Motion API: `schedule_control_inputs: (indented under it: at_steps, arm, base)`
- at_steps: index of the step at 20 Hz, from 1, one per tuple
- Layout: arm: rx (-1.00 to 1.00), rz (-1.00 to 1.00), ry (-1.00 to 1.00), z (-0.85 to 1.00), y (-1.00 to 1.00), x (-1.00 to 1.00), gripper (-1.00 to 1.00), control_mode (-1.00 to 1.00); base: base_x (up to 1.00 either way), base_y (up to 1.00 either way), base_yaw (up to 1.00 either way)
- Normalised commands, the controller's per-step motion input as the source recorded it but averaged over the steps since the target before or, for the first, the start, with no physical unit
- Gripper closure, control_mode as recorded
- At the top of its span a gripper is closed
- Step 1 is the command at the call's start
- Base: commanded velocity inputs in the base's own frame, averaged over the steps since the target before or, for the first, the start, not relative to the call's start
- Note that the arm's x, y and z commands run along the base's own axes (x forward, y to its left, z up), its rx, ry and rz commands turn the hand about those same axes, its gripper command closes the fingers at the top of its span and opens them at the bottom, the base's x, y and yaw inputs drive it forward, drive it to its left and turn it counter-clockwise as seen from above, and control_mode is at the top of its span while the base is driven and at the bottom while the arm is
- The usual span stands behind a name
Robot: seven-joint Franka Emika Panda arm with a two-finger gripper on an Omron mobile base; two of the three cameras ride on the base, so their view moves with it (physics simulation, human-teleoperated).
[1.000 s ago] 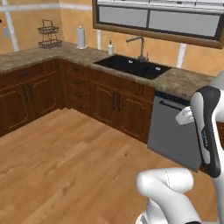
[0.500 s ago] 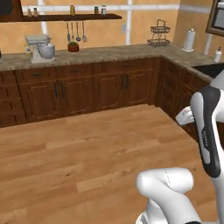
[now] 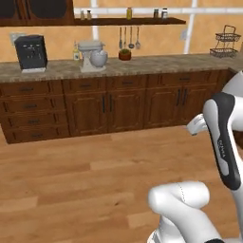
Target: Navigate to the coffee machine.
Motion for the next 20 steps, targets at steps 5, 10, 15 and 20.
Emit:
schedule_control_inputs:
  at_steps: [5, 10, 15, 20]
  arm:
    - [0.0, 0.0, 0.0, 0.0, 0.0, 0.0, -1.0, 1.0]
    - [0.0, 0.0, 0.0, 0.0, 0.0, 0.0, -1.0, 1.0]
    - [0.0, 0.0, 0.0, 0.0, 0.0, 0.0, -1.0, 1.0]
    - [0.0, 0.0, 0.0, 0.0, 0.0, 0.0, -1.0, 1.0]
  base:
    - [1.0, 0.81, 0.0]
    - [0.94, 0.27, 0.28]
    - [1.0, 0.68, 0.52]
    - [1.0, 0.36, 0.25]
